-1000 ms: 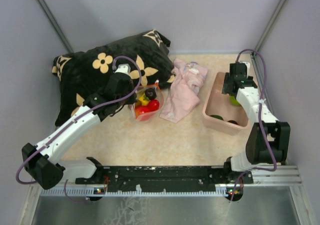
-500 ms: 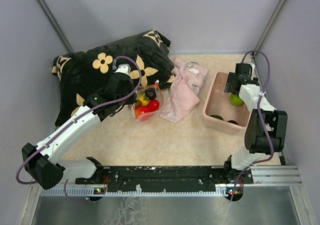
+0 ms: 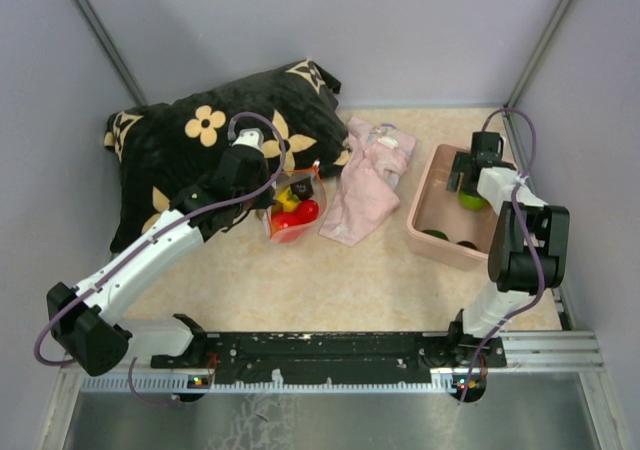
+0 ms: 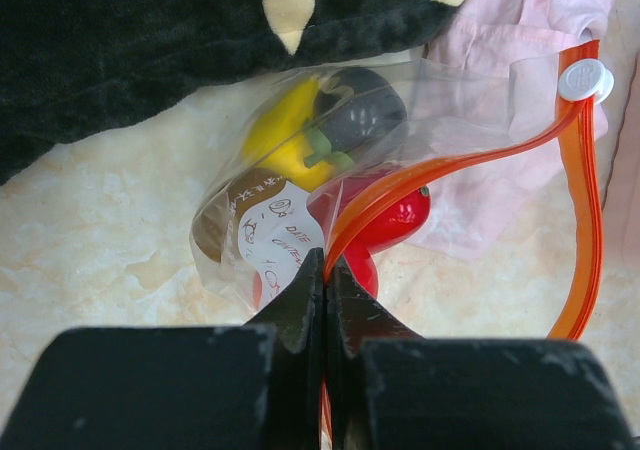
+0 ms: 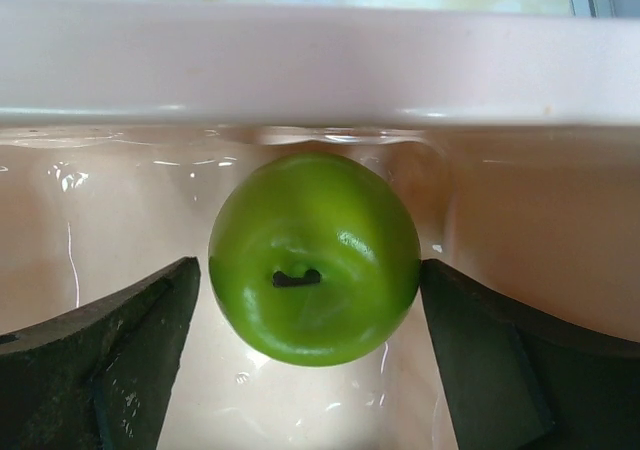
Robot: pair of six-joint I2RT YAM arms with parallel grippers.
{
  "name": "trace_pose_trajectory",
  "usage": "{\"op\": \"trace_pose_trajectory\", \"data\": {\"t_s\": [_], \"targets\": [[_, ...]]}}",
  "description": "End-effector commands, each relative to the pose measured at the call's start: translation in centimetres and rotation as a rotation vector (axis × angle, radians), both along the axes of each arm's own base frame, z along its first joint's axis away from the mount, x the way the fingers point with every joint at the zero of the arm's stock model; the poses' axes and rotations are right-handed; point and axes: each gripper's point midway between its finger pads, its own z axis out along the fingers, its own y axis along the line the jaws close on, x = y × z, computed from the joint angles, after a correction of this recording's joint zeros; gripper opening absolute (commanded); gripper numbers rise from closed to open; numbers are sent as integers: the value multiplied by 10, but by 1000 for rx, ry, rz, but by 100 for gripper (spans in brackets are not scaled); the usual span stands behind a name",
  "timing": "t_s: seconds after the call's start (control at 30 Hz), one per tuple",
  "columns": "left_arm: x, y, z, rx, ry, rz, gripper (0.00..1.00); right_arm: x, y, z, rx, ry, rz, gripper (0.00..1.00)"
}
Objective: Place the food in the zip-top bag and seal the zipper
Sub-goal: Pick up the fake fruit from the bin.
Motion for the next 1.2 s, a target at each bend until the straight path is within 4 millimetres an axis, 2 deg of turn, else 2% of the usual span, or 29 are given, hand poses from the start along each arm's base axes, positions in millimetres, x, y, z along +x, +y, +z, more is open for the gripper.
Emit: {"op": "trace_pose_trajectory", "data": {"t_s": [0.0, 0.37, 0.43, 0.6, 0.63, 0.8, 1.0, 1.17], "targets": [[7, -3, 14, -12, -40, -3, 0, 11, -1, -2, 6, -48, 14, 92], [6, -4, 13, -15, -35, -5, 0, 13, -1, -13, 12, -43, 13, 91], [5, -4, 14, -18, -33, -9, 0, 13, 0, -10, 14, -42, 15, 86], [4, -4, 17, -25, -38, -8, 0, 11, 2, 12, 27, -96, 6, 79], [5, -4, 18, -26, -41, -9, 0, 11, 5, 26, 36, -128, 10, 78], [7, -6, 22, -25, -51, -16, 0, 3, 15, 48, 90, -174, 6, 72], [7, -10, 23, -33, -54, -37, 0, -9, 28, 81, 123, -241, 25, 71], [7, -16, 26, -45, -61, -70, 0, -19, 46, 108, 144, -285, 73, 71]]}}
